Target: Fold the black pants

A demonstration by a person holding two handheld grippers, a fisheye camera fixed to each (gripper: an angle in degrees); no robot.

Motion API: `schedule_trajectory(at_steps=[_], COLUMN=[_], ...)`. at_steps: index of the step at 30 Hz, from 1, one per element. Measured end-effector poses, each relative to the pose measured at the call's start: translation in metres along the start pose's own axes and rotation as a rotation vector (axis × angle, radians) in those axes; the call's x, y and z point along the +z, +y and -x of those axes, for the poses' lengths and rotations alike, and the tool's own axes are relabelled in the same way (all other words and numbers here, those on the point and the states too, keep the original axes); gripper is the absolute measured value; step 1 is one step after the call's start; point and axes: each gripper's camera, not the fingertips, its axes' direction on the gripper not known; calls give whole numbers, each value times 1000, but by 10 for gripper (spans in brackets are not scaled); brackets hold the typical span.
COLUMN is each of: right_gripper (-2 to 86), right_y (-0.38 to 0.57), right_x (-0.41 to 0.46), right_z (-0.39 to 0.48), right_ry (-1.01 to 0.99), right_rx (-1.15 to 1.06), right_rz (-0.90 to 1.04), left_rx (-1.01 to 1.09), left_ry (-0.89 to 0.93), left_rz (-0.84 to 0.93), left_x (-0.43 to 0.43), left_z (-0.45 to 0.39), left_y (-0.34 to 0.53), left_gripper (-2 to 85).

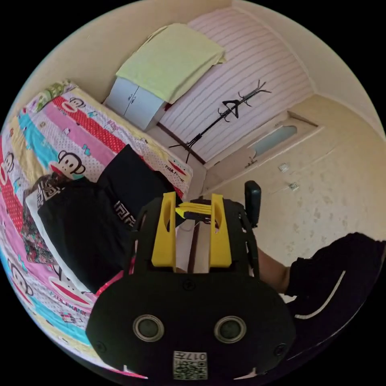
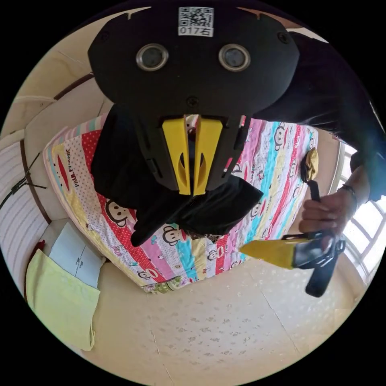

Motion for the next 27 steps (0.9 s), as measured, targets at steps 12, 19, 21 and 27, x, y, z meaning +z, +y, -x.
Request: schedule_trajectory(at_steps=[12,19,21,27], right_gripper=[20,33,59,129], right_y=[-75,-108,-121,-158], right_x=[-1,-25,-37,-7], right_z=[49,5,-30,-105], right_ry=[-58,-75,-14,-71], right_rx=[-180,-102,71,385], right_rz=[61,69,-15,-2], left_rx=[-320,-375,-385,-380], left_ry=[-19,-116,-121,-150], left_rz=[271,292,269,216], left_x=[53,15,-2,-39], left_z=[196,230,235,226], left_y=[56,90,97,98], left_gripper=[115,9,5,4])
